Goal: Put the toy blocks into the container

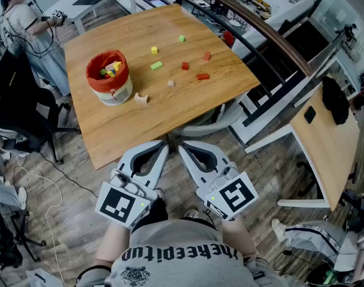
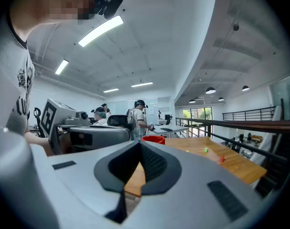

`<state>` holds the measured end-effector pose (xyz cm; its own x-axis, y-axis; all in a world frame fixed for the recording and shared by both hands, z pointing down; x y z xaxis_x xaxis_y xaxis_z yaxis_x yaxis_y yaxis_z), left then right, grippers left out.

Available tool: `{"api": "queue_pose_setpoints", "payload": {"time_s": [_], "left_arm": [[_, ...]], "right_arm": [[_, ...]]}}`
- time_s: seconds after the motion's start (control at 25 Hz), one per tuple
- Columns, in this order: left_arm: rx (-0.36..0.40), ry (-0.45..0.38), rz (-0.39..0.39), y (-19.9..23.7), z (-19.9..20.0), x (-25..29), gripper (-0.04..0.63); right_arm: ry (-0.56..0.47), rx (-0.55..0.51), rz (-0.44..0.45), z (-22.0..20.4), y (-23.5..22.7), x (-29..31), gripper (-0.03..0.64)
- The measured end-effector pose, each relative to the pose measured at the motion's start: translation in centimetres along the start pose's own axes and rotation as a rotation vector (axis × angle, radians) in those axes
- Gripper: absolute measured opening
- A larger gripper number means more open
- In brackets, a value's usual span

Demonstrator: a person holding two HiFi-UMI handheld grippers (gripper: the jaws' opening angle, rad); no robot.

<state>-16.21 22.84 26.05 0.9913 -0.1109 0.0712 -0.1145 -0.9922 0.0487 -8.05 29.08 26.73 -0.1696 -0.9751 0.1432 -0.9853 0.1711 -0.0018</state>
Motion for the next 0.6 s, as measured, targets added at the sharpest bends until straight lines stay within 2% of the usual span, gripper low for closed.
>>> {"api": "queue_pose_setpoints", "payload": {"time_s": [0.32,0.6], "left_arm": [[0.007,0.011,0.017,2.8,0.0,0.1,0.014],[0.010,-0.003,-0.005,5.7,-0.2,-0.3,0.014]], "right_arm": [[0.013,-0.004,0.003,0.3,0.0,2.5,0.009],[0.008,-0.007,-0.015,0.5,0.4,5.3,0.009]]}}
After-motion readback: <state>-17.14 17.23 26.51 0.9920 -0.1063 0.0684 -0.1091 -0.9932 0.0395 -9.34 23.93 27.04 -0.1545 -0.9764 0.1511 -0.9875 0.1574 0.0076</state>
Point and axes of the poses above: the fingertips, and each gripper's own axes: x forward along the fingers, y to its left, z out of its top, the point moved 5 cm from there along -x, backward along the fingers, and after that the axes turned 3 degrees about y, right-handed, at the moved point
